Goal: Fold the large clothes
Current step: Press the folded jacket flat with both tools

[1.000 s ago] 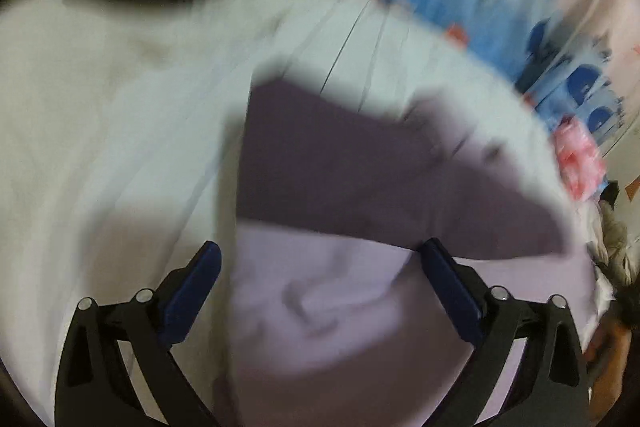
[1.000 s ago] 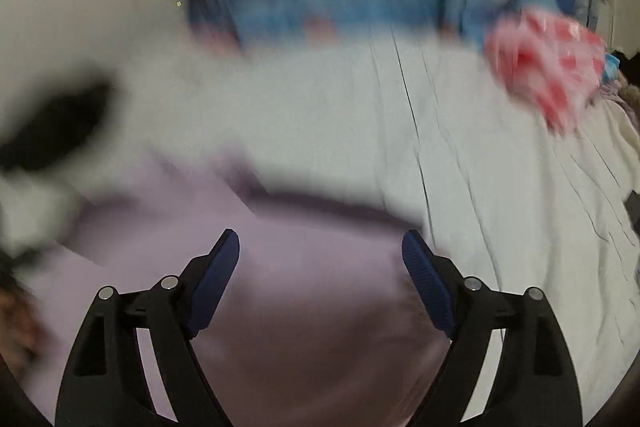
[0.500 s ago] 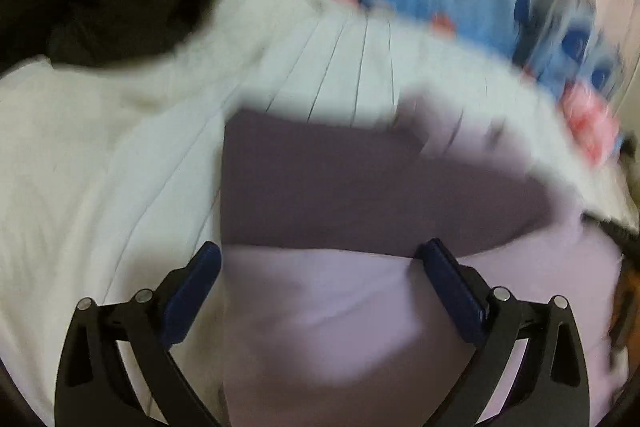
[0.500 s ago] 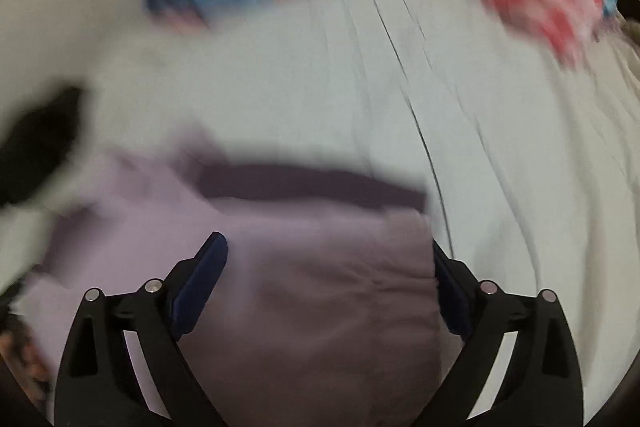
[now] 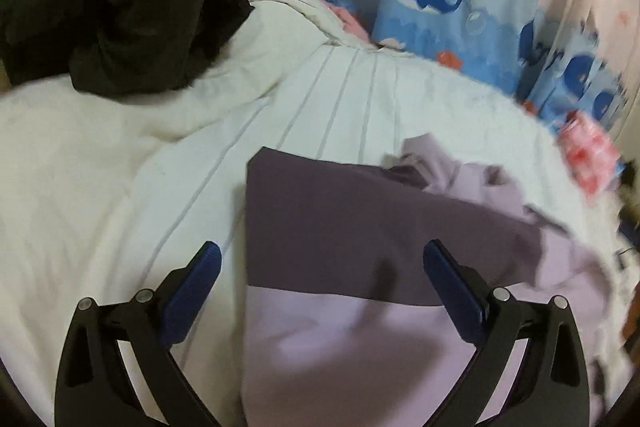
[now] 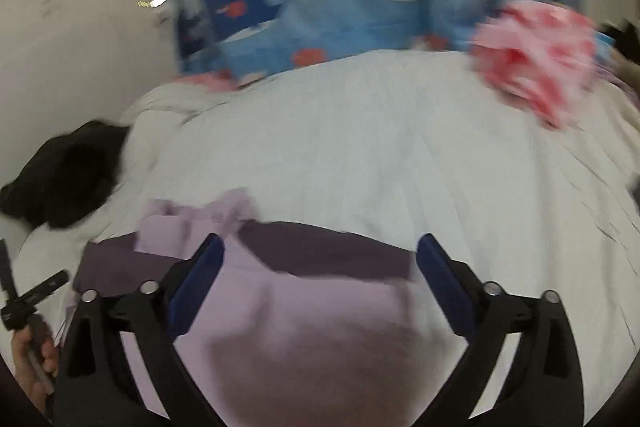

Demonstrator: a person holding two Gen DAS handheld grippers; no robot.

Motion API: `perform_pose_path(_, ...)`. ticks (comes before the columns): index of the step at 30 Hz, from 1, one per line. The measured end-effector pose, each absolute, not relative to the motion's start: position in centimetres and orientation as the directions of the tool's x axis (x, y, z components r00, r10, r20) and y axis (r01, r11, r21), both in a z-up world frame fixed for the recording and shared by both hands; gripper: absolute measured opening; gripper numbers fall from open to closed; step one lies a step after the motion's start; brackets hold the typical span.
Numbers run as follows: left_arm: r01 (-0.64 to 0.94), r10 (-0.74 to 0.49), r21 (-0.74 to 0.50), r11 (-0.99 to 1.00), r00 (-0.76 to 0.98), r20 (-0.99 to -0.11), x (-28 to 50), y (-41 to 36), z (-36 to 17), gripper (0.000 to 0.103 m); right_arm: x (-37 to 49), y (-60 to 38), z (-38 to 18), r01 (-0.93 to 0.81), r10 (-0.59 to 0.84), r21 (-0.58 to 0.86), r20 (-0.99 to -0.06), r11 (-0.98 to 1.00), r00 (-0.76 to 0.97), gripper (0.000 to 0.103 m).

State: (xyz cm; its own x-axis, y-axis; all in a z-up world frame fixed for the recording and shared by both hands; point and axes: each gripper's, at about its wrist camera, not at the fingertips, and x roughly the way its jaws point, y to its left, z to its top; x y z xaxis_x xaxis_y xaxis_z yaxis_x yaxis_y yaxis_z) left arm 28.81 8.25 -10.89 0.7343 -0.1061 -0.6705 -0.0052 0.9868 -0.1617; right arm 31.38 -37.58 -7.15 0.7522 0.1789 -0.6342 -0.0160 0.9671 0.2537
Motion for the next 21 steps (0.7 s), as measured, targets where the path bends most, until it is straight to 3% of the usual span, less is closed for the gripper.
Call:
perform_pose_path(2, -0.013, -0.076, -0.118, 0.993, 0.697, -0.713, 29.5, 7.9, -12.9, 0.098, 34.6, -36.2, -12.3, 0.016, 0.117, 0.162, -0.775, 0.987, 0.622, 0.095)
perform_pose_path(3, 0.007, -0.105, -0.136, 0.991, 0.676, -0.73, 29.7, 7.9, -14.5, 0.098, 35.5, -36.3, -15.7, 0.011, 0.159, 0.2, -0.81, 0.98, 0.565, 0.096)
perform_pose_path(5, 0.008, -0.154, -0.2, 0.98, 0.67, -0.726, 29.9, 8.4, -15.4, 0.098, 35.4, -37.7, -15.3, 0.05, 0.182, 0.257, -0.795, 0.965, 0.578, 0.096)
perform_pose_path(8, -0.002, -0.122, -0.164, 0.986, 0.661, -0.74, 29.7, 8.5, -14.0, 0.097, 33.8, -37.5, -12.7, 0.056, 0.125, 0.195, -0.796, 0.979, 0.592, 0.09)
perform_pose_path(11, 0.032, -0.13, -0.153, 0.988, 0.707, -0.695, 27.9, 8.5, -11.7, 0.097, 27.5, -36.1, -9.0, -0.023, 0.127, 0.155, -0.712, 0.988, 0.69, 0.09)
perform_pose_path(14, 0.055, -0.146, -0.151, 0.987, 0.692, -0.707, 27.9, 8.1, -12.0, 0.097, 25.3, -36.6, -12.1, -0.015, 0.126, 0.149, -0.776, 0.989, 0.618, 0.092)
perform_pose_path(16, 0.075, -0.173, -0.163, 0.984, 0.643, -0.746, 28.4, 7.7, -14.6, 0.098, 25.9, -38.4, -15.4, 0.0, 0.217, 0.265, -0.791, 0.964, 0.572, 0.097)
perform_pose_path(18, 0.045, -0.197, -0.217, 0.975, 0.623, -0.757, 28.5, 8.1, -15.6, 0.098, 26.2, -39.1, -14.0, 0.038, 0.215, 0.284, -0.799, 0.958, 0.562, 0.097)
perform_pose_path(21, 0.059, -0.171, -0.177, 0.982, 0.669, -0.723, 27.0, 8.2, -12.1, 0.097, 23.4, -38.2, -10.3, 0.001, 0.184, 0.238, -0.754, 0.971, 0.631, 0.095)
